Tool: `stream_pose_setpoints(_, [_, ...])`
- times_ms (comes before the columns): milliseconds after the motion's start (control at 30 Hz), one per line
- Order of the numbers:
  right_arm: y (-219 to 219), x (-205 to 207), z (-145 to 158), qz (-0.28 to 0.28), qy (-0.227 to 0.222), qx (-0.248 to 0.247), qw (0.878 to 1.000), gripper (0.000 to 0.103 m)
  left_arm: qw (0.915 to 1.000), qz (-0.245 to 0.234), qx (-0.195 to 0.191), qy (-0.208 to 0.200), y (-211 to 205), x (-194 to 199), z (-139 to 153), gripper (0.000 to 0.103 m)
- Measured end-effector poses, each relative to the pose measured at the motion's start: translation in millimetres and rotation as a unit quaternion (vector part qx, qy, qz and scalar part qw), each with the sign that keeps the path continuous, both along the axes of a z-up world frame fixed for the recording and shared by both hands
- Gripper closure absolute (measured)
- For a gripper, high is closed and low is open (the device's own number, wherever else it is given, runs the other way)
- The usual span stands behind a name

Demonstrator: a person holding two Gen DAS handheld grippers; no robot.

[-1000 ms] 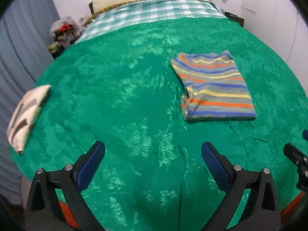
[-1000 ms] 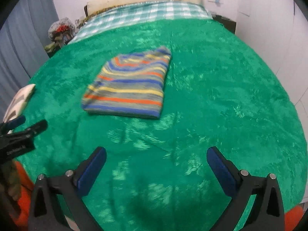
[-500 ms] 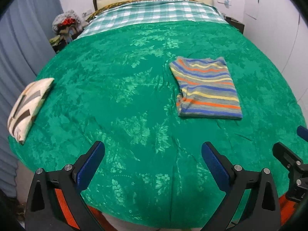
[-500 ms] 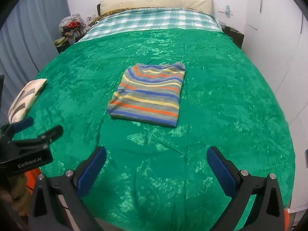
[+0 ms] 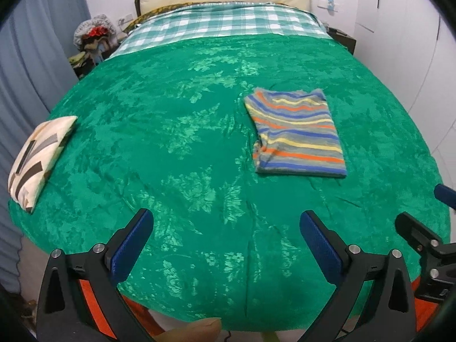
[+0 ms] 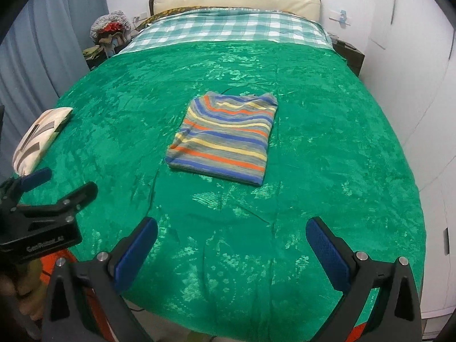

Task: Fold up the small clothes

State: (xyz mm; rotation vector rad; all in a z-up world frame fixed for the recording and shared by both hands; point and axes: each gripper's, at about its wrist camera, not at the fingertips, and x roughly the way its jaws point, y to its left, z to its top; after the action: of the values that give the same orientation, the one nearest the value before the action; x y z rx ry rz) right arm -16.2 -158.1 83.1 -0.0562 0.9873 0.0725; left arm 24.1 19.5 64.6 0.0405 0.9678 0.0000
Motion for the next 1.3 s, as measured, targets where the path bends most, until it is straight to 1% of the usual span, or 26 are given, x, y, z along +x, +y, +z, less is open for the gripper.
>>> stream_pose_setpoints(133, [-1.5,-0.7,3.5,-0.011,-0.005,-0.001,1.000,0.000,0.9999,-0.002,0.012,-0.003,-3.6,-0.4,5.5,0.000])
stream_pose_setpoints(333, [-1.0,1.3,11.5,-0.022,-0.016,-0.016,1.000,0.000,0.9994,0.004,0.032,-0.010,-7.5,1.4,13.8,0.001])
stream_pose_setpoints(600, [-1.5,-4.0,17.0,-0.027,-0.015,-0.035,0.999,0.000,0.9999,0.009,0.015,-0.002,-5.9,0.2,15.4,0.001])
stream_pose_setpoints(700, [-1.9,-7.2,18.6,-0.030,-0.011,-0.040,0.999,0.000,0.9998,0.010,0.016,-0.005,-5.7,-0.3,17.6,0.001])
stream_pose_setpoints(833, [-4.3,-11.2,19.5,-0.033,-0.006,-0.022,0.999,0.000,0.9997,0.008,0.020,-0.007,-8.9,0.8,18.5,0.001])
stream_pose_setpoints(967, [-6.6,-13.3,18.4,-0.036,-0.004,-0.022,0.999,0.000,0.9998,0.007,0.016,-0.002,-9.9,1.1,16.8,0.001])
stream_pose_setpoints(1100, [-8.5,-14.0,16.4,-0.038,-0.001,-0.019,0.999,0.000,0.9998,0.006,0.019,0.000,-9.9,1.5,14.4,0.001])
stream_pose_setpoints(1300, [-4.4,-15.4,15.1,-0.033,0.001,-0.021,0.999,0.000,1.0000,-0.003,-0.002,0.003,-6.6,-0.6,15.3,0.001])
